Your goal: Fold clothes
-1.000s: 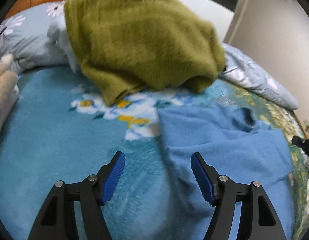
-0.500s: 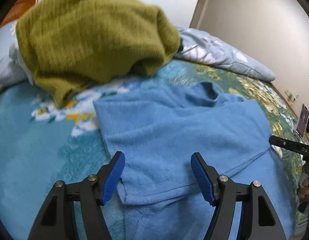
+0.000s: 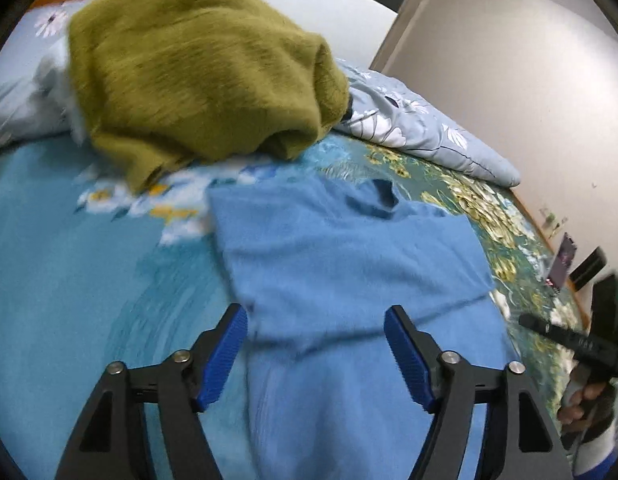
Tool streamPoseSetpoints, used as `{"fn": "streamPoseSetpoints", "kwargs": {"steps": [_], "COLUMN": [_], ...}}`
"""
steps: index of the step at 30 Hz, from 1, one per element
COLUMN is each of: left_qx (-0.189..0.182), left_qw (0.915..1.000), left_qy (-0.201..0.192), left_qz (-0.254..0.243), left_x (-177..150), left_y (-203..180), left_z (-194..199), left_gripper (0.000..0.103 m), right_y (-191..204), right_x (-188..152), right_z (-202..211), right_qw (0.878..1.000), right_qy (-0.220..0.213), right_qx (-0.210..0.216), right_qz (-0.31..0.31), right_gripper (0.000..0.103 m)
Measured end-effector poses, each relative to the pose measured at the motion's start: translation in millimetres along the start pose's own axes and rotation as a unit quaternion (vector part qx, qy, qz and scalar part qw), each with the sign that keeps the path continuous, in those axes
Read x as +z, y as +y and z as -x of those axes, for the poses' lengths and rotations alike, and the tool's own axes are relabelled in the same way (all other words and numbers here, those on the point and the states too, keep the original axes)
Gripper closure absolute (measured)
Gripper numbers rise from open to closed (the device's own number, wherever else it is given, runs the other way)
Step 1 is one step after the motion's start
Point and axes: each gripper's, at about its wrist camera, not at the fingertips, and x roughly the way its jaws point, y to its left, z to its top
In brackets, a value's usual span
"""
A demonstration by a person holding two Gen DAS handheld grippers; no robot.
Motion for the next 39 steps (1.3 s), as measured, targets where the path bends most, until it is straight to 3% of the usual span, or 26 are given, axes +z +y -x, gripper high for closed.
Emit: {"fn": "streamPoseSetpoints", "kwargs": {"steps": [5,14,21,26,28,32,35,37,39], "left_qx": [-0.034,-0.046,-0.057,-0.071,-0.092,-0.157,-0.184,-0.221,-0.219], "left_qw": [0.9984,0.9978,0.996,0.9933,0.9909,0.9761,0.9691,0.9542,0.9538], "left_qy": [0.024,0.047,0.069,0.084,0.09,0.136,0.144,0.167,0.17], "left_qz": [0.039,-0.003,0.003,0.035,0.041,0.064,0.078,0.112,0.116], "left_x": [-39.4,-98.9,-126.1,-135.6,-138.1,-150.0,-154.1,-161.6,-166.1], "left_y": [15.6,-16.2,-12.2,-4.6,-3.6,-2.9,1.3,10.3,14.7], "left_z": [26.4,45.0,57.6,70.0,73.7,68.7,68.9,63.3,59.8], "left_gripper": [0.022,0.02,0.014,0.014,0.016,0.019,0.033,0.057,0.07], "right_y": [-26.6,-51.3,-44.6,-45.5,-45.4,-45.2,-46.9,-49.2,-52.3], "right_x": [-61.0,-123.9,-135.1,-142.1,-143.8,-148.1,-151.9,-154.8,-157.8], "right_z": [41.3,72.8,75.3,76.8,76.6,77.9,80.2,81.9,83.6], "right_qw": [0.999,0.996,0.996,0.996,0.996,0.994,0.993,0.991,0.99], "right_qy": [-0.007,0.0,0.004,0.001,0.0,0.001,0.005,0.009,0.012], "right_qx": [-0.001,0.047,0.069,0.077,0.08,0.093,0.109,0.12,0.132], "right_qz": [-0.031,-0.072,-0.051,-0.048,-0.049,-0.05,-0.05,-0.051,-0.055], "right_gripper": [0.067,0.066,0.066,0.066,0.066,0.066,0.066,0.066,0.066]}}
